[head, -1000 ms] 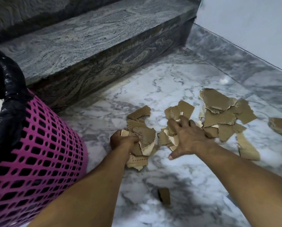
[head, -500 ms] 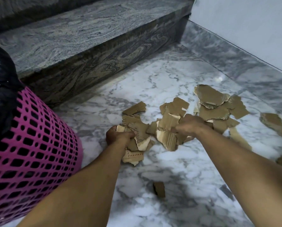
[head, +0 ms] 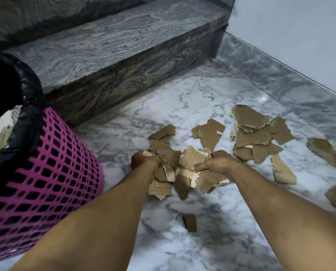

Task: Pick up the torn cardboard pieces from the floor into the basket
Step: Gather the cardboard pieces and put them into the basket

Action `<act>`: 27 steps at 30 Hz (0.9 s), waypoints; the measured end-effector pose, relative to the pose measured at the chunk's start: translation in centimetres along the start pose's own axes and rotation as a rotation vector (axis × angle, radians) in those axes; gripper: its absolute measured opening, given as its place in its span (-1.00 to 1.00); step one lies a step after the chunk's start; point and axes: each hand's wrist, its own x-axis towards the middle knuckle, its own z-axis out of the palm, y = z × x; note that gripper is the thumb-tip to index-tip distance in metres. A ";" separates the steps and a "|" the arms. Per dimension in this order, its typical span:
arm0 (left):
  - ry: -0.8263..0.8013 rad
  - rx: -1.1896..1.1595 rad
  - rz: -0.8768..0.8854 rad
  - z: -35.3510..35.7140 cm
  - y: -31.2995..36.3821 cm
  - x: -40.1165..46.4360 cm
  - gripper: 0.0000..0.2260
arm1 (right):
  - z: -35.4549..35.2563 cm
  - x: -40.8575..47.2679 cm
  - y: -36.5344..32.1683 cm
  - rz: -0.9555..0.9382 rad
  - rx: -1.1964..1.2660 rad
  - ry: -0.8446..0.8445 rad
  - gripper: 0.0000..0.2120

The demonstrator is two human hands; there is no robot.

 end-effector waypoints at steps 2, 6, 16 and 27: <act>-0.027 -0.009 -0.019 -0.5 -0.4 -0.5 -0.74 | 0.3 -1.1 0.5 0.059 0.025 -0.069 -0.22; -0.066 -0.019 -0.025 -2.2 -0.3 -2.4 -0.77 | -0.5 -4.0 1.0 0.198 0.179 -0.196 -0.34; -0.168 -0.102 0.067 -7.6 7.5 -9.5 -0.69 | -6.1 -12.0 -1.4 0.197 0.396 -0.212 -0.34; -0.162 -0.181 0.295 -17.8 16.1 -18.3 -0.37 | -8.9 -24.0 -11.3 -0.156 0.428 -0.075 -0.62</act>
